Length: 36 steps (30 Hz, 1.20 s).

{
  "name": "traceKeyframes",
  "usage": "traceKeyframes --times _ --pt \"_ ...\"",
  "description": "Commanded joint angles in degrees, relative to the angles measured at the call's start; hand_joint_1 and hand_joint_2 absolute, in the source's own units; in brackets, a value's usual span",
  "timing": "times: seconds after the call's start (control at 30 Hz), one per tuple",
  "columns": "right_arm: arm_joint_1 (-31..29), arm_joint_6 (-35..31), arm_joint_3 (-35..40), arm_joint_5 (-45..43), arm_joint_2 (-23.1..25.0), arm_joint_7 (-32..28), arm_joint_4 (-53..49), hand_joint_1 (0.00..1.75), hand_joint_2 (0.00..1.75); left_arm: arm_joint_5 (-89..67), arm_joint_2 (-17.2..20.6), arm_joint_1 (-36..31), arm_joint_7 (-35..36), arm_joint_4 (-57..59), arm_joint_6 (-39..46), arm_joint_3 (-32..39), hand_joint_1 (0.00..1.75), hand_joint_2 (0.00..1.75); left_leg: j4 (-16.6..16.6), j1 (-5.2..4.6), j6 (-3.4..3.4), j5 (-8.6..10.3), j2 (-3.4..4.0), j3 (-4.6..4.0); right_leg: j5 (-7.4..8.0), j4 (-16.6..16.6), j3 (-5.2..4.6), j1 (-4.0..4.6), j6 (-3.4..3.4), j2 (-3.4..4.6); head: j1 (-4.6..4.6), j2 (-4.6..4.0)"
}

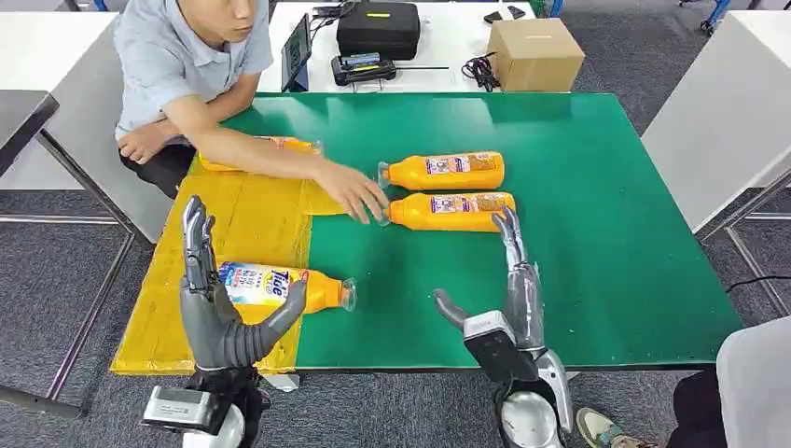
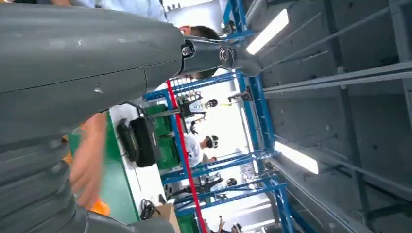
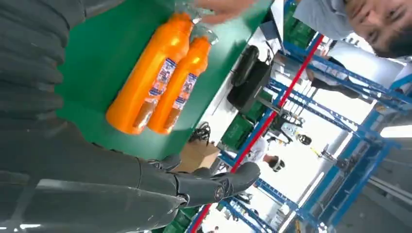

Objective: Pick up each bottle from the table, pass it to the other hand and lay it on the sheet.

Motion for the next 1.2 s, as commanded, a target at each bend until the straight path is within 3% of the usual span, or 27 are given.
traceKeyframes --times 0.03,0.13,0.17,0.3,0.33,0.43,0.5,0.53,0.67,0.73,0.87,1.2 --pt "0.59 -6.79 -4.86 4.54 1.34 -2.22 -4.34 0.00 1.75 7.27 0.02 0.49 3.29 0.77 -7.87 -2.05 0.00 1.75 0.01 0.06 -0.08 -0.05 0.07 0.07 -0.02 -0.02 0.08 0.07 -0.10 0.03 0.00 0.00" --pt "0.53 -3.35 -8.80 -5.19 1.83 -3.70 -5.72 0.00 1.75 14.05 -0.28 -1.48 5.91 5.02 -12.42 -2.32 0.00 1.75 0.03 0.04 -0.06 -0.03 -0.09 0.06 -0.06 -0.01 0.11 0.05 -0.09 -0.12 -0.02 0.00" --pt "0.53 1.53 -11.53 -13.16 2.53 -4.67 -5.24 0.00 1.75 15.87 -0.08 -1.63 6.19 6.76 -14.09 -2.29 0.00 1.75 -0.01 0.01 -0.03 0.01 -0.12 0.06 -0.04 -0.04 0.11 0.01 -0.05 -0.14 0.00 0.00" --pt "0.61 7.44 -16.29 -17.31 4.56 -4.71 -2.18 0.00 1.75 15.88 0.32 -0.87 5.36 8.68 -15.61 -1.14 0.00 1.75 -0.07 0.00 -0.05 0.02 -0.10 0.17 -0.02 -0.11 0.20 0.01 -0.08 -0.14 0.00 0.00" --pt "0.82 6.86 -16.25 -15.66 4.51 -4.87 -1.20 0.00 0.00 15.96 0.79 -0.59 5.50 8.60 -16.67 -1.07 0.00 1.75 -0.07 -0.03 -0.04 0.02 -0.06 0.14 -0.01 -0.08 0.15 -0.01 -0.06 -0.09 0.00 0.00" --pt "1.00 7.90 -17.46 -16.03 6.01 -1.06 0.94 0.00 0.00 14.00 0.43 1.16 5.66 7.09 -18.32 0.75 0.00 1.75 -0.09 0.03 -0.09 -0.01 0.04 0.21 0.00 -0.15 0.23 0.06 -0.13 0.00 0.00 0.00" --pt "0.97 0.82 -16.06 -13.42 6.01 3.49 0.78 0.00 0.00 16.11 0.09 2.98 6.33 5.55 -22.02 2.10 0.00 1.75 -0.11 0.03 -0.10 -0.04 0.18 0.25 0.01 -0.15 0.22 0.06 -0.13 0.14 -0.02 0.00" --pt "1.19 -0.61 -15.50 -11.42 6.01 2.40 0.03 0.00 1.75 16.54 -0.12 3.20 6.15 5.52 -22.59 2.21 0.00 1.75 -0.08 0.01 -0.07 -0.04 0.16 0.19 0.01 -0.11 0.17 0.04 -0.10 0.12 -0.02 0.00" --pt "3.55 -12.60 -12.32 5.64 3.14 -1.90 -2.15 0.00 1.75 15.77 -0.65 2.51 5.12 6.65 -20.48 0.94 0.00 1.75 -0.03 -0.01 -0.05 -0.03 0.04 0.09 -0.03 -0.05 0.09 0.01 -0.07 0.01 -0.02 0.00" --pt "4.17 -17.96 -12.17 14.82 1.72 0.75 -0.85 0.00 1.75 13.18 -0.47 2.10 5.08 6.82 -16.69 -0.19 0.00 1.75 -0.04 0.00 -0.04 -0.02 0.04 0.11 -0.02 -0.09 0.12 0.02 -0.07 -0.01 -0.02 0.00" --pt "4.73 -20.29 -9.87 23.23 -0.58 5.10 1.59 0.00 1.75 8.35 -0.12 2.50 5.49 5.90 -10.95 -1.89 0.00 1.75 -0.05 0.00 -0.03 -0.01 0.02 0.11 0.00 -0.11 0.14 0.02 -0.05 -0.02 0.00 0.00" --pt "4.59 -20.60 -9.35 23.62 -0.56 5.43 1.92 0.00 1.75 8.24 0.02 2.67 5.52 5.71 -10.78 -2.10 0.00 1.75 -0.04 0.03 -0.08 -0.06 0.13 0.14 -0.01 -0.10 0.14 0.06 -0.11 0.09 -0.02 0.00"
